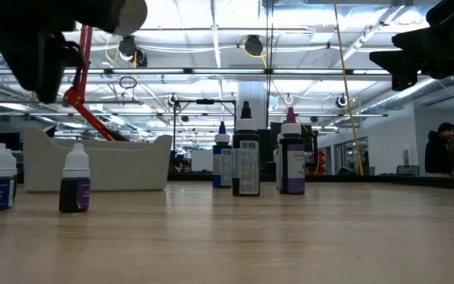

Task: Pick & Place food coloring
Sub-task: Put the top small black coloring bottle into the gray container

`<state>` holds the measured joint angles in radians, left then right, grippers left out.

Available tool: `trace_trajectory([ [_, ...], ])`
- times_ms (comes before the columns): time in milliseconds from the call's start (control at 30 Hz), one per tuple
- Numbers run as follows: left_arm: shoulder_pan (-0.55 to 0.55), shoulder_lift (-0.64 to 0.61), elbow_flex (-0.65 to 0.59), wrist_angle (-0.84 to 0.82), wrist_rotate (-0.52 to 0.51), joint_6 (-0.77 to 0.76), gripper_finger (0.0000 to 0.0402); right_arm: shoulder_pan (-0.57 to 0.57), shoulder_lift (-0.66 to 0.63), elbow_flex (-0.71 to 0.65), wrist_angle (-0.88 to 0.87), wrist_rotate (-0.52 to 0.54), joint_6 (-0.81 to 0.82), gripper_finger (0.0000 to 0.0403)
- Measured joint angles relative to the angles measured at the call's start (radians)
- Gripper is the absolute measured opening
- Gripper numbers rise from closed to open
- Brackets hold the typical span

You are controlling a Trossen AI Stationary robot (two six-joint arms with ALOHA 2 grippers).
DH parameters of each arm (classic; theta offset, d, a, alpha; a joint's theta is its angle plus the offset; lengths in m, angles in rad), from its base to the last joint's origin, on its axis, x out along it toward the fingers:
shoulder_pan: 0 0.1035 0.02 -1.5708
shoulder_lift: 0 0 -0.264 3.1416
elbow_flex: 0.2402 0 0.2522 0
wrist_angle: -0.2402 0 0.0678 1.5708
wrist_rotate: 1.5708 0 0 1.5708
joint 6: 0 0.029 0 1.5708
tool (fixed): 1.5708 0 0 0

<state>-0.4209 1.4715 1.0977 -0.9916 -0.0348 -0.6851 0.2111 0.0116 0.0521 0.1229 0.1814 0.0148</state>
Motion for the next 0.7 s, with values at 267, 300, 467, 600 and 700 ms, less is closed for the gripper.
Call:
trace_trajectory([
  [267, -0.085, 0.0, 0.0, 0.009, -0.114, -0.298, 0.0186, 0.0, 0.0, 0.0, 0.0, 0.0, 0.0, 0.0212],
  [300, -0.092, 0.0, 0.0, 0.01, -0.118, -0.332, 0.0186, 0.0, 0.0, 0.0, 0.0, 0.0, 0.0, 0.0212],
  [467, -0.121, 0.02, 0.0, 0.01, -0.15, -0.431, 0.0186, 0.0, 0.0, 0.0, 0.0, 0.0, 0.0, 0.0212],
  [600, -0.115, 0.085, -0.002, 0.007, -0.131, -0.48, 0.0186, 0.0, 0.0, 0.0, 0.0, 0.0, 0.0, 0.0212],
  [700, -0.1, 0.149, -0.002, 0.01, -0.07, -0.48, 0.0186, 0.0, 0.0, 0.0, 0.0, 0.0, 0.0, 0.0212],
])
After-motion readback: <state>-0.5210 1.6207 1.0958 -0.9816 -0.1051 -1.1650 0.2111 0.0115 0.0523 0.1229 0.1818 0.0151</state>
